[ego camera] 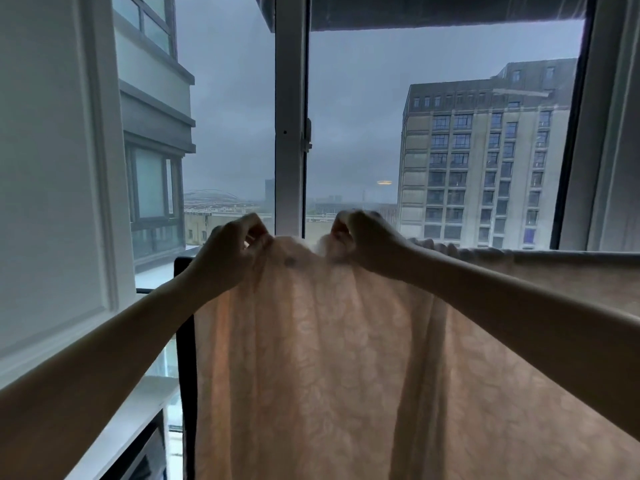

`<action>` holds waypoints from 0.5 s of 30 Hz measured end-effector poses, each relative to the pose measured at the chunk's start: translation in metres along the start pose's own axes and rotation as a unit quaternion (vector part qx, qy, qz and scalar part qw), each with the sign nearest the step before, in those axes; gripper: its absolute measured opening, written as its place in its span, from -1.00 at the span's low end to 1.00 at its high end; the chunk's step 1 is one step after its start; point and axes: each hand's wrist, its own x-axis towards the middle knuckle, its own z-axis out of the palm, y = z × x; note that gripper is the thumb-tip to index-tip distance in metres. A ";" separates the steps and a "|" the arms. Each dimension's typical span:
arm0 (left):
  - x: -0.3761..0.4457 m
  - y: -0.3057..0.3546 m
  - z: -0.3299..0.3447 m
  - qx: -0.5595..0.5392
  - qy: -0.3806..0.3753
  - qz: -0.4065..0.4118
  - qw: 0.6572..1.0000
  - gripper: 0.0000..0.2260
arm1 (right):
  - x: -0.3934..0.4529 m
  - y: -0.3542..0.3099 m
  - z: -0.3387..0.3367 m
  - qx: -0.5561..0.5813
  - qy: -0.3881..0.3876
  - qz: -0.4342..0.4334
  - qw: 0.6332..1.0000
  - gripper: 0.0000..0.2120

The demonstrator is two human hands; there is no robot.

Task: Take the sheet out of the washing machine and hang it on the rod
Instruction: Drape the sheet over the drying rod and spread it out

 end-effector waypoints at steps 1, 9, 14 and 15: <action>-0.003 -0.004 -0.002 0.005 -0.030 0.000 1.000 -0.95 | -0.003 -0.001 0.004 -0.005 -0.026 -0.009 1.000 -0.88; -0.021 -0.035 -0.019 0.029 -0.087 0.000 0.996 -0.86 | 0.008 -0.019 0.019 0.008 -0.049 -0.021 0.999 -0.86; -0.033 -0.054 -0.024 0.091 -0.032 -0.030 0.995 -0.78 | 0.009 -0.015 0.028 0.015 -0.067 -0.029 0.997 -0.81; -0.035 -0.059 -0.026 0.095 -0.029 -0.038 0.994 -0.75 | 0.009 -0.015 0.028 0.013 -0.070 -0.033 0.997 -0.80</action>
